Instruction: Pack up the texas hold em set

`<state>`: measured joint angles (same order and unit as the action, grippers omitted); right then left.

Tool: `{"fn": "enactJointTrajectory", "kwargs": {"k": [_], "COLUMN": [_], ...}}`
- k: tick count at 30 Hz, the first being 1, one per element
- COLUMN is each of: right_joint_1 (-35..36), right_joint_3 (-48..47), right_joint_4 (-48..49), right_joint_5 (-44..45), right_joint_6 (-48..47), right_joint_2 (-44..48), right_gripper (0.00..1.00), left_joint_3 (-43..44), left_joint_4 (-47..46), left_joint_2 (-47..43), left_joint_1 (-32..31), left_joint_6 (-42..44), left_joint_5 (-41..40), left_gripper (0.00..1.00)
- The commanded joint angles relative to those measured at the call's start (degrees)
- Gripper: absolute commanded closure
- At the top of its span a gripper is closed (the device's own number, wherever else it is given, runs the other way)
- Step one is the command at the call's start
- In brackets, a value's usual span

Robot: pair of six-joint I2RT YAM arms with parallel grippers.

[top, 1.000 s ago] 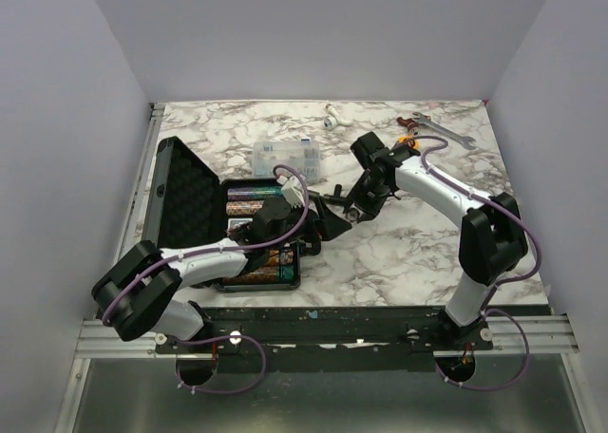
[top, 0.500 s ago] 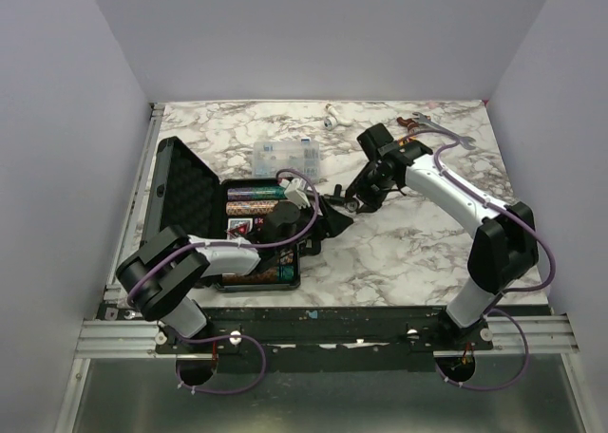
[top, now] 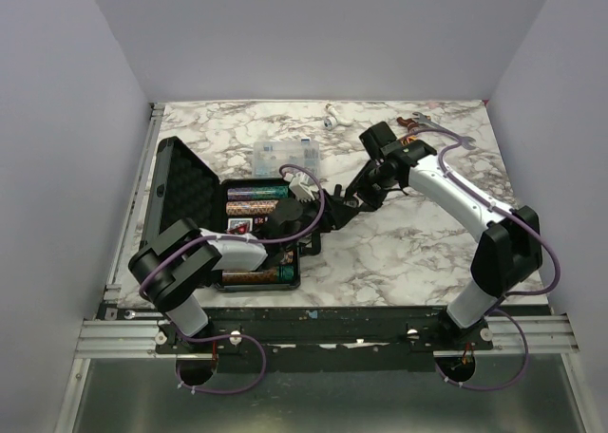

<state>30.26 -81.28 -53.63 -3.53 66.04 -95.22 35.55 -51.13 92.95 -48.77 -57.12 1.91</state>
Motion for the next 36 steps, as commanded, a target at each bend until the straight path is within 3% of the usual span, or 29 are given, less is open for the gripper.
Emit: {"fn": "enactJointTrajectory", "kwargs": {"k": [1, 19, 22, 25, 27, 31, 36], "right_joint_1": [-0.38, -0.38, -0.38, -0.4, -0.38, -0.46, -0.48], "right_joint_3": [-0.37, -0.64, -0.36, 0.83, 2.45, 5.91, 9.49], "right_joint_4": [0.14, 0.53, 0.69, 2.09, 3.52, 7.75, 13.05], "right_joint_5": [-1.18, -1.13, -0.83, -0.09, 1.15, 2.23, 3.05], "right_joint_6": [0.58, 0.5, 0.07, -1.3, -1.89, -3.99, -6.42], "right_joint_2": [2.07, 2.5, 2.55, 3.29, 4.5, 7.45, 11.06], "right_gripper": [0.99, 0.99, 0.99, 0.99, 0.99, 0.84, 0.47], "left_joint_3": [1.93, 4.71, 4.54, 5.04, 5.94, 6.84, 7.44], "left_joint_4": [-2.09, -3.22, -2.44, 0.63, 4.62, 9.59, 15.04], "left_joint_2": [1.44, 4.08, 3.53, 2.59, 1.79, -0.05, -2.97], "left_joint_1": [0.06, 2.92, 3.05, 3.12, 3.07, 3.12, 3.07], "left_joint_6": [-0.36, -2.08, -1.32, 0.62, 2.23, 5.22, 8.9], "left_joint_5": [-2.52, 2.82, 2.72, 2.03, 1.36, 0.72, 0.29], "left_gripper": [0.5, 0.74, 0.83, 1.0, 1.0, 1.0, 1.0]}}
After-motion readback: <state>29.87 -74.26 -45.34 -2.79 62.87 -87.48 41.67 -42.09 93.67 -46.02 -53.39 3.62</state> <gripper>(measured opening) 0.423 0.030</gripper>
